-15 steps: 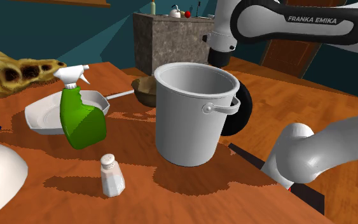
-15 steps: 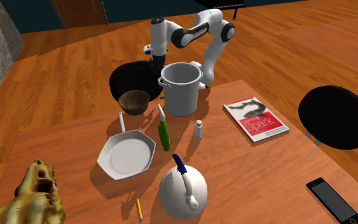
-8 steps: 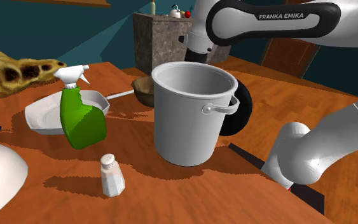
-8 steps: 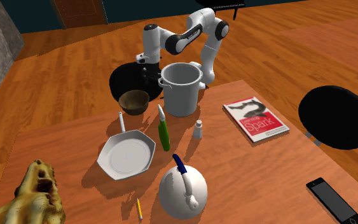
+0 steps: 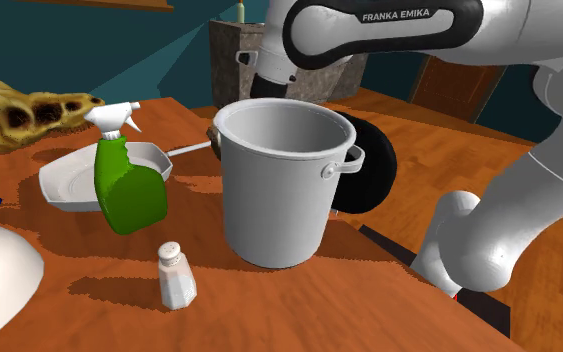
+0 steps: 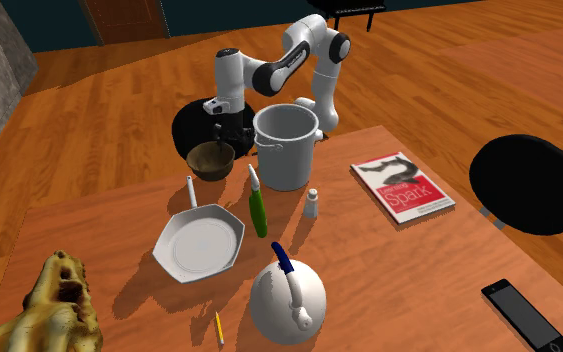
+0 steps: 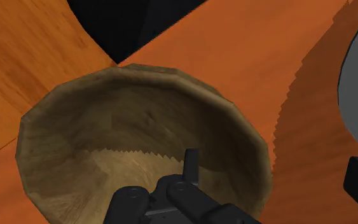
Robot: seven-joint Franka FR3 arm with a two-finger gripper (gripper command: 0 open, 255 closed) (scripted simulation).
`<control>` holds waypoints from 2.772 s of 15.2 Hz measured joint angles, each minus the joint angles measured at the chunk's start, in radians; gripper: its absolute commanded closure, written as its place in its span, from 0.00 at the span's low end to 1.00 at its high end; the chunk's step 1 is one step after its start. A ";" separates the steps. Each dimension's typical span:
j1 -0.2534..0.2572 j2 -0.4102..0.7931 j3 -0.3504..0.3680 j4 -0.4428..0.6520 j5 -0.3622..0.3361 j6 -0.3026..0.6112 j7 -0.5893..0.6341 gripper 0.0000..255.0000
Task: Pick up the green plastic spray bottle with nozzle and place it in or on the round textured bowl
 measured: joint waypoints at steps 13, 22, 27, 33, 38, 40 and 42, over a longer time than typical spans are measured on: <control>0.137 0.257 0.058 0.261 0.188 0.090 -0.308 0.00; 0.179 0.357 0.096 0.357 0.243 0.128 -0.413 0.00; 0.189 0.379 0.105 0.335 0.245 0.161 -0.415 0.00; 0.189 0.379 0.105 0.333 0.245 0.163 -0.416 1.00; 0.189 0.379 0.105 0.333 0.245 0.163 -0.416 1.00; 0.189 0.379 0.105 0.333 0.245 0.163 -0.416 1.00; 0.189 0.379 0.105 0.333 0.245 0.163 -0.416 1.00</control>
